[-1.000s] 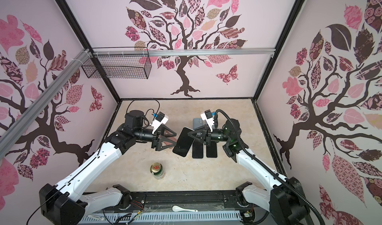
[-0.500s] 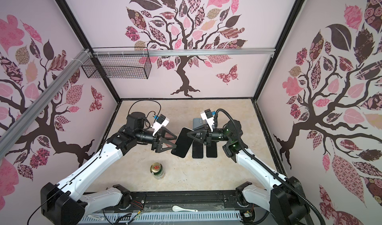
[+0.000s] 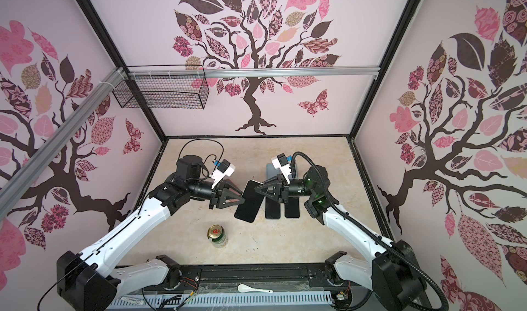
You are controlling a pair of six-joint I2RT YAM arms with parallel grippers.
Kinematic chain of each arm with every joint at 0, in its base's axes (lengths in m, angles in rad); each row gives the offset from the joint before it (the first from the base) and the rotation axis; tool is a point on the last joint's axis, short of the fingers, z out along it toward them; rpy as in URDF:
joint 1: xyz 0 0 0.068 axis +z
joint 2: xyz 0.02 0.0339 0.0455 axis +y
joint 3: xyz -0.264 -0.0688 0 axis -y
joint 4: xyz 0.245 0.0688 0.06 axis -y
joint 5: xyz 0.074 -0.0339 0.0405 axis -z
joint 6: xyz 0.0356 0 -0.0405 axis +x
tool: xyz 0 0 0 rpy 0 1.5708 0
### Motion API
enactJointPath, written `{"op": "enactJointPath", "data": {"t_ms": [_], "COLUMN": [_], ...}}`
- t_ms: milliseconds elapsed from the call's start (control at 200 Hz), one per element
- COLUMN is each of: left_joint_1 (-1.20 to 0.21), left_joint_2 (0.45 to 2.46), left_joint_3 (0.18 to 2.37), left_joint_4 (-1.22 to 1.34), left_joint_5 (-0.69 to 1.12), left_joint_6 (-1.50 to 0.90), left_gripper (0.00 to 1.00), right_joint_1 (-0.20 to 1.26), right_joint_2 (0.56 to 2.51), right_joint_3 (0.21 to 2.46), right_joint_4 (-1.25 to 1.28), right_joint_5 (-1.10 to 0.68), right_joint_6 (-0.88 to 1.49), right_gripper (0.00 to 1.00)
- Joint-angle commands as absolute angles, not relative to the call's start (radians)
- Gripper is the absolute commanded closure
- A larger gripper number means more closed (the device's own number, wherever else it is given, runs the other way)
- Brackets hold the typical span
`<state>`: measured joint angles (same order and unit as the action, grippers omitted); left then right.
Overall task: Take the phone out of the phone case
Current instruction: Place the phone at the center of the table.
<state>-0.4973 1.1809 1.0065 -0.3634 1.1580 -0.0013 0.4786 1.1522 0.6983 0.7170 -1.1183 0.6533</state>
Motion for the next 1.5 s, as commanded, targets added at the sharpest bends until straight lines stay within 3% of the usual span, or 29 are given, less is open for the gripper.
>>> {"op": "enactJointPath", "data": {"t_ms": [0,205,360,405,470,510,565,640,835,1100,1250,1495], "left_joint_1": [-0.503,-0.507,-0.507,-0.508,-0.508,-0.508,-0.507,-0.507,-0.508,-0.512,-0.516,-0.520], "left_joint_2": [1.189,1.187,1.172,1.161,1.138,1.122,1.098,1.064,1.027,1.035,1.042,1.044], "left_joint_3": [0.991,0.996,0.989,0.982,0.966,0.956,0.948,0.929,0.871,0.870,0.867,0.854], "left_joint_4": [-0.348,-0.350,-0.305,-0.265,-0.184,-0.144,-0.098,-0.015,0.253,0.263,0.262,0.251], "left_joint_5": [1.181,1.184,1.178,1.165,1.140,1.115,1.075,1.027,0.960,0.967,0.972,0.966], "left_joint_6": [0.006,0.002,-0.055,-0.097,-0.173,-0.210,-0.257,-0.332,-0.537,-0.552,-0.552,-0.539], "left_gripper": [0.75,1.00,1.00,1.00,1.00,1.00,1.00,1.00,1.00,1.00,1.00,1.00], "right_joint_1": [0.485,0.486,0.485,0.486,0.486,0.485,0.485,0.485,0.506,0.551,0.565,0.574], "right_joint_2": [1.150,1.134,1.115,1.103,1.078,1.059,1.033,1.005,0.992,1.013,1.043,1.075], "right_joint_3": [0.744,0.742,0.739,0.736,0.724,0.713,0.691,0.638,0.568,0.563,0.576,0.588], "right_joint_4": [0.746,0.732,0.712,0.702,0.688,0.685,0.701,0.801,1.006,1.056,1.072,1.104], "right_joint_5": [-1.105,-1.090,-1.068,-1.047,-0.989,-0.939,-0.866,-0.795,-0.764,-0.787,-0.787,-0.800], "right_joint_6": [0.633,0.619,0.600,0.591,0.577,0.575,0.586,0.643,0.779,0.822,0.839,0.873], "right_gripper": [1.00,1.00,1.00,0.88,0.61,0.52,0.43,0.40,0.39,0.42,0.50,0.74]}}
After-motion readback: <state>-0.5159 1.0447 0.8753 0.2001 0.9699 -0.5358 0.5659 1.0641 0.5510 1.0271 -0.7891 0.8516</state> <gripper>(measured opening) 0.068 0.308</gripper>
